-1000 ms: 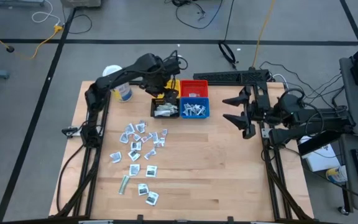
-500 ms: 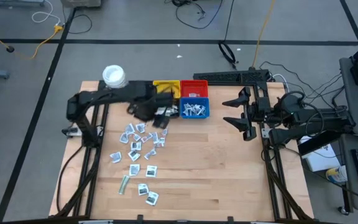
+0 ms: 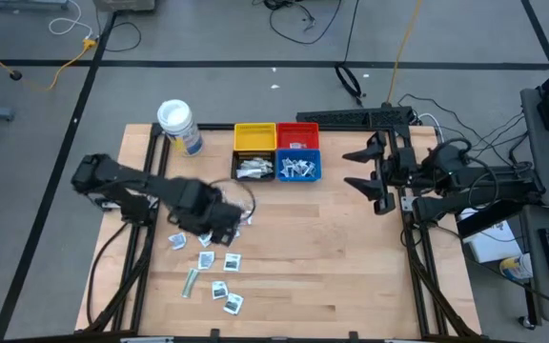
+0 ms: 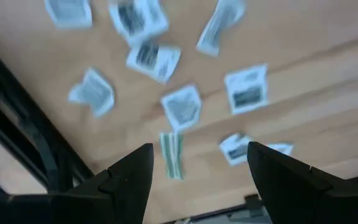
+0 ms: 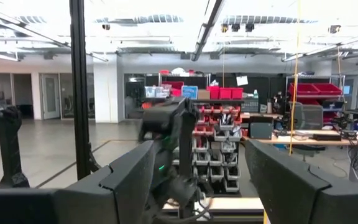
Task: Pick & Place First Aid Supplies
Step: Put the green bandage pack into the black basket
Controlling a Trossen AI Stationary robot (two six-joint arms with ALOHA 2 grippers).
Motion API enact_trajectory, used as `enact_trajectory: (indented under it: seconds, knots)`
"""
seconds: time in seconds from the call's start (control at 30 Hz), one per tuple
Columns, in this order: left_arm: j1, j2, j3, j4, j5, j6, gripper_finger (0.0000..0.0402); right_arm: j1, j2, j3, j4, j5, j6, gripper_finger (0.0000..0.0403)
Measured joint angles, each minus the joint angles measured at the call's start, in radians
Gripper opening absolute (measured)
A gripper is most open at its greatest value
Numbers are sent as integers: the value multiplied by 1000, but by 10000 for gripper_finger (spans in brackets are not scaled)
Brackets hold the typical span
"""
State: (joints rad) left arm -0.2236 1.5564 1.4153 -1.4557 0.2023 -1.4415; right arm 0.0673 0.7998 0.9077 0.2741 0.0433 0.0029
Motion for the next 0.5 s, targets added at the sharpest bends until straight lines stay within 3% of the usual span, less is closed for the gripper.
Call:
enact_trajectory:
  seconds: [0.23,0.5]
  knots:
    - [-194,-21,-102,115,79,-237,258,0,0,0,13,0,0,247]
    - [-362,-21,-175,258,93,-465,268,0,0,0,13,0,0,247]
